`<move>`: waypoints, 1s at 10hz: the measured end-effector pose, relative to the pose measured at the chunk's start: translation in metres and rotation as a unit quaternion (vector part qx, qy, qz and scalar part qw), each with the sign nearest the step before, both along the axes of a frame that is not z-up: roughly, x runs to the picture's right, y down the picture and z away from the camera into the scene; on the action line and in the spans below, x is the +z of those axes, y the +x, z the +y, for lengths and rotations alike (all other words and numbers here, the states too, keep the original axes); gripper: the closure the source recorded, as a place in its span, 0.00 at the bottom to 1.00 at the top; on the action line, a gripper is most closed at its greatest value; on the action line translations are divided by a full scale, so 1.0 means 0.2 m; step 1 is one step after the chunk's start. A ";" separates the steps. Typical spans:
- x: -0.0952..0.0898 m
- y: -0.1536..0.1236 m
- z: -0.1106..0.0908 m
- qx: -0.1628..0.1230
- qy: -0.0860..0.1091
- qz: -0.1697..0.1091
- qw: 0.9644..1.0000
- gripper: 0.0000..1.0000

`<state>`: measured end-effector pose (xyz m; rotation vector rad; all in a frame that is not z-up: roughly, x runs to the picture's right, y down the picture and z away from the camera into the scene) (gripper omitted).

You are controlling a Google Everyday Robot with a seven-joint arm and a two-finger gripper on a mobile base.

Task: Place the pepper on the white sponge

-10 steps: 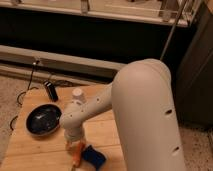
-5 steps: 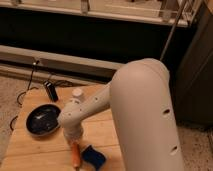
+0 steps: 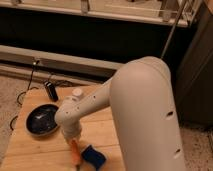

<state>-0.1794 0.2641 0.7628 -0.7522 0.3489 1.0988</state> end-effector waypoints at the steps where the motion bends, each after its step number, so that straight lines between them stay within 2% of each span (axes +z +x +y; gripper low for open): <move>1: -0.04 -0.01 -0.03 0.000 -0.002 -0.010 1.000 0.94; 3: -0.20 -0.04 -0.15 -0.004 -0.004 -0.046 0.999 0.94; 5: -0.30 -0.01 -0.26 -0.021 0.006 -0.070 0.997 0.94; 7: -0.33 0.04 -0.30 -0.047 0.024 -0.080 0.995 0.94; 8: -0.32 0.09 -0.31 -0.064 0.039 -0.082 0.994 0.94; 10: -0.26 0.16 -0.30 -0.072 0.063 -0.082 0.992 0.94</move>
